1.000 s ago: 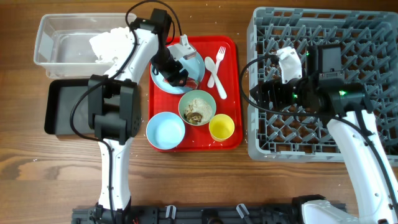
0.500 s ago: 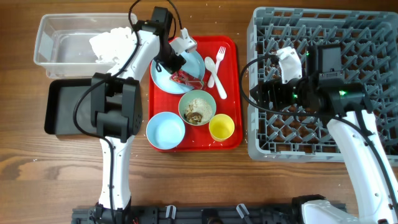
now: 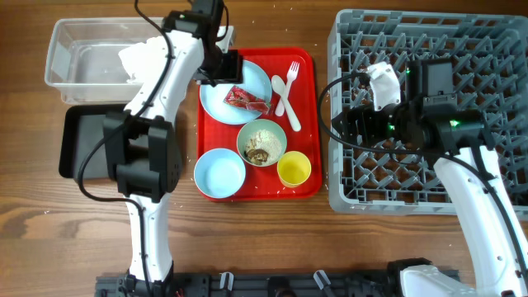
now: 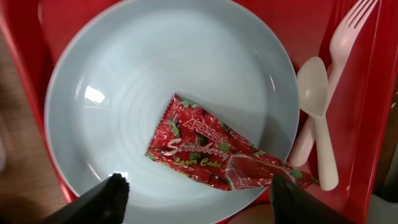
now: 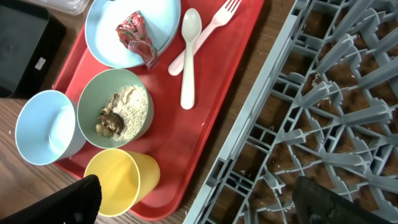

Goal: Sort waste into correct bins and load items into the dishwasher rack
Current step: 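Grasp the red snack wrapper on the blue plate with the left gripper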

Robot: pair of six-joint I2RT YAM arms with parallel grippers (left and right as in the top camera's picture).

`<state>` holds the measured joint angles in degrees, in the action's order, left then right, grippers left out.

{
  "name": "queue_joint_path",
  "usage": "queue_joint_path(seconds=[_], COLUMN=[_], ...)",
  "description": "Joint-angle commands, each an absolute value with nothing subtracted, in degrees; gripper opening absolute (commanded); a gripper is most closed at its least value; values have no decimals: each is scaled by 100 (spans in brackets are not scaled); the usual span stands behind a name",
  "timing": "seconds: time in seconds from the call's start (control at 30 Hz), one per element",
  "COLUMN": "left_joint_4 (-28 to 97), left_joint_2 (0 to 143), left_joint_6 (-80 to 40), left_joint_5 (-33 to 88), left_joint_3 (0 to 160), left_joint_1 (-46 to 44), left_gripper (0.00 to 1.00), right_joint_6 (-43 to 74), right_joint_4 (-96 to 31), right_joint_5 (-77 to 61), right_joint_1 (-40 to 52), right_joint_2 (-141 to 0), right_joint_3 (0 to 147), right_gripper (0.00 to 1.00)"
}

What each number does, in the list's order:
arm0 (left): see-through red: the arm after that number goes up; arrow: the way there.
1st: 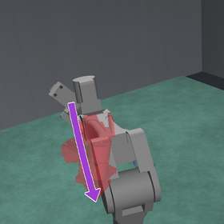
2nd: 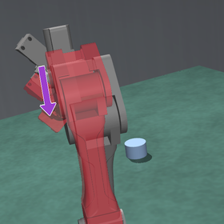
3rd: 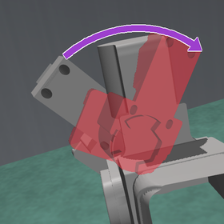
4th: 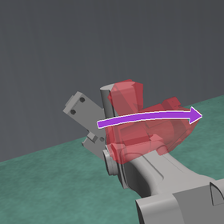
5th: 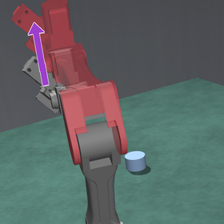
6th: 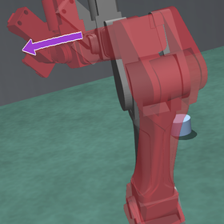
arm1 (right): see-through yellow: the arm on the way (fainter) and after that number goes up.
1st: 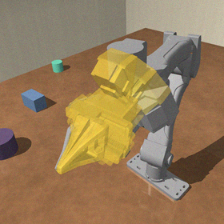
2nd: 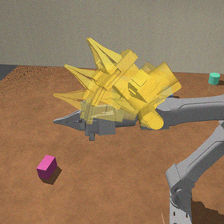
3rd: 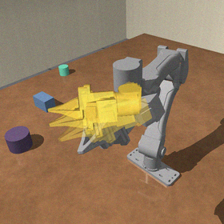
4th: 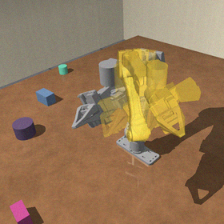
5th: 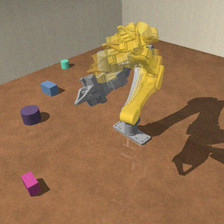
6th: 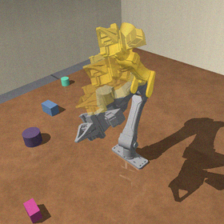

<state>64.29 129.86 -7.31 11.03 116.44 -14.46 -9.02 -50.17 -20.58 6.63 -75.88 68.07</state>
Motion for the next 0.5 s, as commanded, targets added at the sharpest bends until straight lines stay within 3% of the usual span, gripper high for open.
queue_joint_path(seconds=[0.0,0.37,0.47], left_joint_4=[6173,4635,4416], left_joint_2=[13019,13019,13019], left_joint_6=[-1988,-2512,-2488], left_joint_5=[1216,1140,947], left_joint_3=[11115,9981,9920], left_joint_1=[-1645,-1721,-1715], left_gripper=[100,100,87], right_joint_6=[-838,-838,-838], right_joint_4=[-5017,-5000,-5000], right_joint_5=[-2154,-2154,-2154], right_joint_1=[650,650,650], right_joint_2=[-7642,-7642,-7642], right_joint_3=[6888,6888,6888], right_gripper=[100,100,100])
